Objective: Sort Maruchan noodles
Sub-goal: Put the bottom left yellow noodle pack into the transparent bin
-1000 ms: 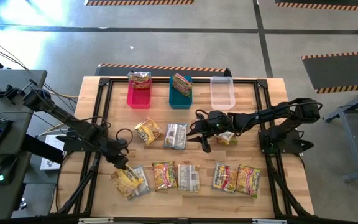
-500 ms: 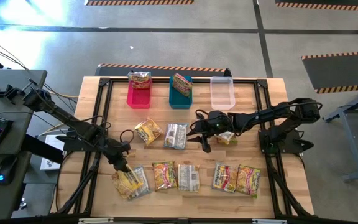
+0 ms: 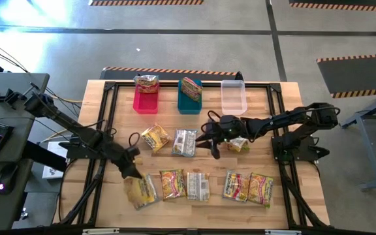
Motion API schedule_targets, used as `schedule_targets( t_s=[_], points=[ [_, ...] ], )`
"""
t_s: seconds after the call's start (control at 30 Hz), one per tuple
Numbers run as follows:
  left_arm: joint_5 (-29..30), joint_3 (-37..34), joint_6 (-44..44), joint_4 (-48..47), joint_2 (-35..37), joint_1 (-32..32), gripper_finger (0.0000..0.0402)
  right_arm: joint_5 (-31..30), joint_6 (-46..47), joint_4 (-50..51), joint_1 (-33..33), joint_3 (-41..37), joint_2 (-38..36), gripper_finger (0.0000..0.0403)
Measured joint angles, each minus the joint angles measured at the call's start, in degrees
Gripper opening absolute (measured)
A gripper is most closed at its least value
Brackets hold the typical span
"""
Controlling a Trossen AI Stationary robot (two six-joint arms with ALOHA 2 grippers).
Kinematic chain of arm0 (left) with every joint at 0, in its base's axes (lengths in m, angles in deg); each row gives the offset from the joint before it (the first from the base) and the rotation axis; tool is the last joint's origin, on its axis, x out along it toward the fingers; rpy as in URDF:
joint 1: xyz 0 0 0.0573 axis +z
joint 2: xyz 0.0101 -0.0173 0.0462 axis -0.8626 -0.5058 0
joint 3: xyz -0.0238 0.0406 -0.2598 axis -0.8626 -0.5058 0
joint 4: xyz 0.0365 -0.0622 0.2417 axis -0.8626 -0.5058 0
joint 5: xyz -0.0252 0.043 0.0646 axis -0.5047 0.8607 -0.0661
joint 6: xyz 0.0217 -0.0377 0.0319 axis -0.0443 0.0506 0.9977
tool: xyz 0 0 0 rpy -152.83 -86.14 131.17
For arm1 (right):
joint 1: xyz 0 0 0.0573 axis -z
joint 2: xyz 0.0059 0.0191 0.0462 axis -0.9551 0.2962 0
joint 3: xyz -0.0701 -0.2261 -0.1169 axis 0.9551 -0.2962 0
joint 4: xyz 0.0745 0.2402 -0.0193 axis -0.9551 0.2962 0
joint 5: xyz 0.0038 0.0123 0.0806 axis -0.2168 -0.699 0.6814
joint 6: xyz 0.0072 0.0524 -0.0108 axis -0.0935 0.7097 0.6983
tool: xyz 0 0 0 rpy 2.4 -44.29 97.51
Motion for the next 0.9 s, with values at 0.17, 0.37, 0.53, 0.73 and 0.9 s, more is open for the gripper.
schedule_targets(
  t_s=[0.17,0.37,0.53,0.73,0.9],
  points=[
    [12.59,0.33,5.86,5.01,-0.06,3.14,0.0001,-0.37,5.05,-4.2,-1.09,0.0,0.02,0.0123],
    [22.62,1.57,21.67,11.83,-1.07,8.32,0.0,-3.63,8.96,-4.76,-3.02,2.26,0.79,0.02],
    [23.31,1.7,33.02,20.73,-2.46,12.44,0.0,-2.32,9.77,-4.8,-3.08,7.43,4.24,0.0262],
    [21.81,1.68,40.45,25.28,-3.41,16.13,0.0,-2.27,2.15,2.95,-1.3,16.75,8.76,0.0279],
    [21.68,1.68,43.82,28.82,-3.58,18.65,0.0,-0.59,-3.5,11.15,-0.35,25.53,13.68,0.028]
  ],
)
